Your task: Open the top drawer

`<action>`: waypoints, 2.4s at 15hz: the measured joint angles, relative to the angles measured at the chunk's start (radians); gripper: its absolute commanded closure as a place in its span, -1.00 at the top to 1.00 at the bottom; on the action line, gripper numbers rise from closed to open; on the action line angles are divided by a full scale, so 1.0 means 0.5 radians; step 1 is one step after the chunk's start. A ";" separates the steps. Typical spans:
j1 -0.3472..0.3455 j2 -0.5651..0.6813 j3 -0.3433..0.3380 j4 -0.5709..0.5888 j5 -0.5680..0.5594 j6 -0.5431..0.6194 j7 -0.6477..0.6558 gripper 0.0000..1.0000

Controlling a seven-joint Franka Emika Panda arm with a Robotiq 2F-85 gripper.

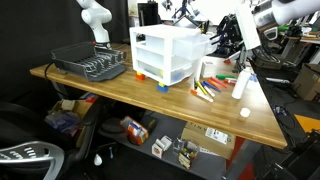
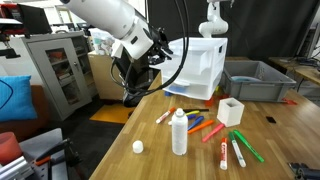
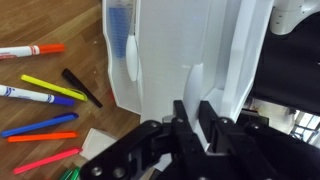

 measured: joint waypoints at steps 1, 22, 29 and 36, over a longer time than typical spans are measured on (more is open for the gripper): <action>0.000 -0.013 0.000 -0.012 0.000 0.003 0.000 -0.90; -0.012 -0.186 0.016 -0.199 -0.001 0.049 -0.005 0.99; 0.115 -0.458 0.258 -0.206 -0.083 0.541 0.151 1.00; 0.834 -0.665 -0.004 -0.479 0.018 1.061 0.164 1.00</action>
